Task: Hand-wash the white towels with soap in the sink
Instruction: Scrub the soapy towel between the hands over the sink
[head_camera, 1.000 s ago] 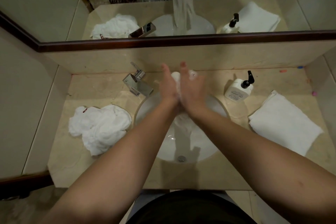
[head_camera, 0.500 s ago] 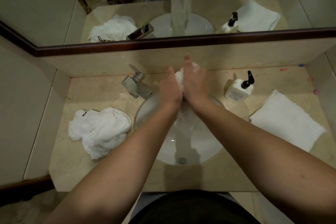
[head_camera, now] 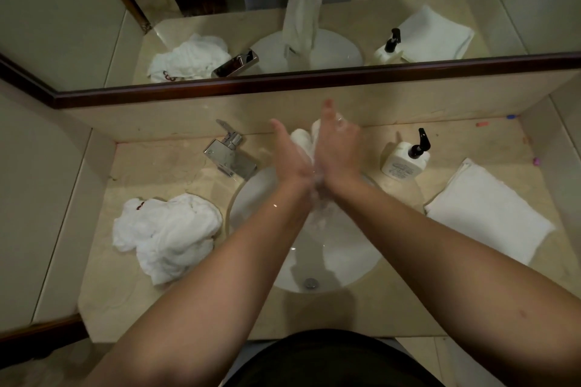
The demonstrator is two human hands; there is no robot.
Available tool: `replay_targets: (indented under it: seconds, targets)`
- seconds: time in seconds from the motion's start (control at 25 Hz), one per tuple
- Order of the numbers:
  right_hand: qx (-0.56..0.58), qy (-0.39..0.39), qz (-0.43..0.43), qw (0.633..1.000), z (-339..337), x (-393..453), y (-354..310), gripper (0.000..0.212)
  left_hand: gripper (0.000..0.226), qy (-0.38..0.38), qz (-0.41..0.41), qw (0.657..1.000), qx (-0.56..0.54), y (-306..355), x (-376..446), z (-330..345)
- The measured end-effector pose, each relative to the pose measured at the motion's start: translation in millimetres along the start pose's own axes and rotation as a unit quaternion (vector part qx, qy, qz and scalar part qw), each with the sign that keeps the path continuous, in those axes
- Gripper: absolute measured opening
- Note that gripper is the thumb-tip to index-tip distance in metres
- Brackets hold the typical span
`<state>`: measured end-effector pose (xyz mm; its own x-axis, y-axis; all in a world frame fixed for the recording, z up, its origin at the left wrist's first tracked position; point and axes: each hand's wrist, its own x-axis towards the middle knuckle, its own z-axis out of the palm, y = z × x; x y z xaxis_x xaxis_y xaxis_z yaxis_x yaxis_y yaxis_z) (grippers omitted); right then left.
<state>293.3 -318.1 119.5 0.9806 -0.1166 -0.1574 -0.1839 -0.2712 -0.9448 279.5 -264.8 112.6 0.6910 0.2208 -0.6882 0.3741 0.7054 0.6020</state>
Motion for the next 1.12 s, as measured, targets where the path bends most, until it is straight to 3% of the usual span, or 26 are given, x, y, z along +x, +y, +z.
replay_targets:
  seconds: [0.08, 0.16, 0.2, 0.36, 0.52, 0.68, 0.76, 0.8, 0.96, 1.12]
  targets:
    - [0.011, 0.023, 0.021, 0.999, -1, 5, 1, 0.056, 0.088, 0.009, -0.002, 1.0, -0.007, -4, 0, 3]
    - [-0.017, -0.023, -0.014, 0.999, 5, -15, 9, 0.058, 0.076, 0.078, 0.029, 0.996, -0.026, 1, 13, -5]
    - [-0.021, -0.048, -0.025, 0.998, 4, -23, 12, 0.059, 0.08, 0.096, 0.039, 0.994, -0.03, 0, 18, -8]
    - [-0.012, -0.002, 0.011, 1.0, -4, -1, 9, 0.055, 0.09, 0.075, 0.061, 0.993, 0.064, -20, 19, -6]
    - [-0.039, -0.073, -0.04, 0.996, -2, -17, 15, 0.054, 0.078, 0.037, 0.043, 0.997, 0.045, -12, 22, -15]
    - [-0.048, -0.029, -0.034, 0.998, -4, 0, 5, 0.053, 0.086, 0.01, 0.062, 0.99, 0.125, -17, 17, -13]
    - [-0.06, -0.07, -0.053, 0.994, 1, -12, 10, 0.052, 0.085, 0.031, 0.042, 0.994, 0.094, -11, 16, -18]
    - [-0.062, -0.084, -0.063, 0.993, 1, -13, 12, 0.052, 0.086, 0.004, 0.041, 0.996, 0.075, -9, 14, -19]
    - [-0.056, -0.033, -0.056, 0.996, -3, -1, 5, 0.052, 0.08, -0.004, 0.071, 0.99, 0.119, -14, 11, -17]
    - [-0.092, -0.083, -0.079, 0.989, 4, -11, 6, 0.056, 0.081, 0.023, 0.043, 0.998, 0.036, -3, 14, -17]
